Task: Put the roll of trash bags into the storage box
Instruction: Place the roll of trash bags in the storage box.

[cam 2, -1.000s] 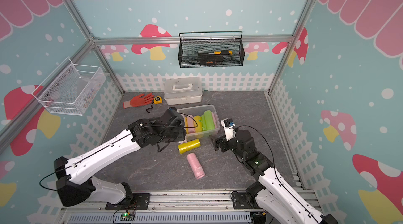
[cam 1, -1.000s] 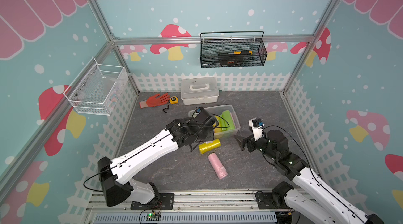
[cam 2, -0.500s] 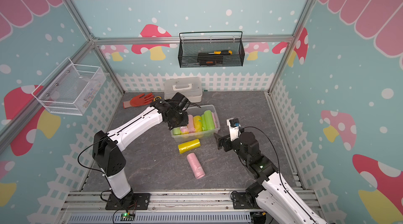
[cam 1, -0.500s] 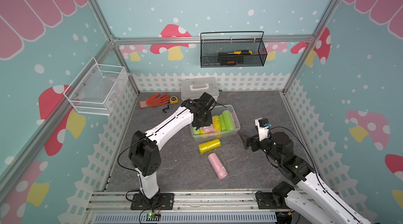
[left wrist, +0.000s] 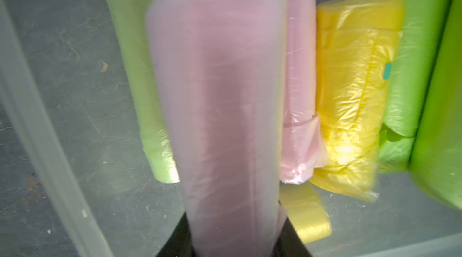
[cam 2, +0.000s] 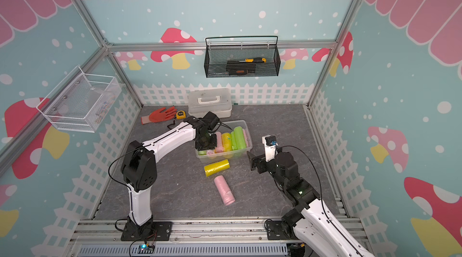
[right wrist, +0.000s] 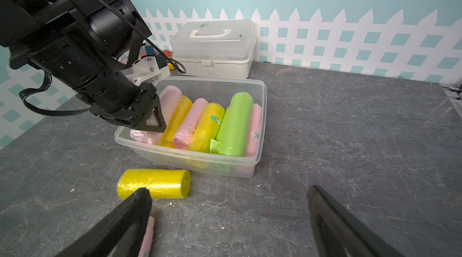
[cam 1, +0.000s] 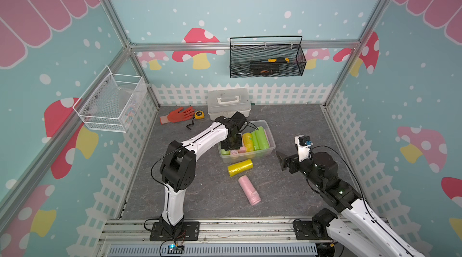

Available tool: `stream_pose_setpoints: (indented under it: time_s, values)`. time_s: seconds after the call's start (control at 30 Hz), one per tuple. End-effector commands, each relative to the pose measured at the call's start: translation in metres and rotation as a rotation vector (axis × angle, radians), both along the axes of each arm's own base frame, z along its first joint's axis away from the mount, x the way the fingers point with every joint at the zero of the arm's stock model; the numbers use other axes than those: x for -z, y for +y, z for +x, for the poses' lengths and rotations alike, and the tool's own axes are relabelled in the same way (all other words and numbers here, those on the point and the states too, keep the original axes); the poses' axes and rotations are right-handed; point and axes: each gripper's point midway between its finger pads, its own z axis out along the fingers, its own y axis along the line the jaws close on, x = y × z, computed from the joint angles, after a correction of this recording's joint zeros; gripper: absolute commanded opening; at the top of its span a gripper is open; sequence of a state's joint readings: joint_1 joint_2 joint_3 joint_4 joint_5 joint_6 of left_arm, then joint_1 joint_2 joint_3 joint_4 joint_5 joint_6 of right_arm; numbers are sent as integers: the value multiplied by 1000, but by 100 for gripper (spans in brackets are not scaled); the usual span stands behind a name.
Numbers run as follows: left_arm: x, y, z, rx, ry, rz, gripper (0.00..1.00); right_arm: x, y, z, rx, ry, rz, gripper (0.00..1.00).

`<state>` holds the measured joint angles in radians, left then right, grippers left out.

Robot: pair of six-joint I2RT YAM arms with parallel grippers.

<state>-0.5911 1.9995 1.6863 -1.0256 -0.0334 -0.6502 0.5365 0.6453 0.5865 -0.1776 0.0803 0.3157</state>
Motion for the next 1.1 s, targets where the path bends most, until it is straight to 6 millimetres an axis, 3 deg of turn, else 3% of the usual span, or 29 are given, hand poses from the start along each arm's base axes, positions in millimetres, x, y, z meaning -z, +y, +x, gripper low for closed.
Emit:
stream_pose_setpoints:
  time_s: [0.0, 0.1, 0.2, 0.37, 0.47, 0.53, 0.67, 0.8, 1.07]
  values:
    - [3, 7, 10, -1, -32, 3, 0, 1, -3, 0, 18, 5, 1, 99]
    - [12, 12, 10, -8, -21, 13, 1, 3, -3, 1, 20, 8, -1, 99]
    - [18, 22, 6, -33, -23, 32, 11, 3, -3, 1, 20, 10, -4, 99]
    - [15, 31, 5, -57, -59, -11, 34, 4, -3, 2, 19, 14, -5, 99]
    - [9, 30, 5, -42, -71, -19, 57, 4, -2, 2, 17, 14, -4, 99]
    - [4, 29, 4, -38, -80, -32, 64, 5, -2, 2, 17, 16, -4, 99]
    - [-17, 28, 5, -33, -132, -65, 75, 5, -2, 2, 15, 17, -7, 99]
    - [-42, 33, 1, -49, -194, -96, 76, 5, -1, 2, 11, 17, -5, 99]
    - [-136, 58, -33, -88, -487, -267, 85, 5, 0, 2, 7, 19, -6, 98]
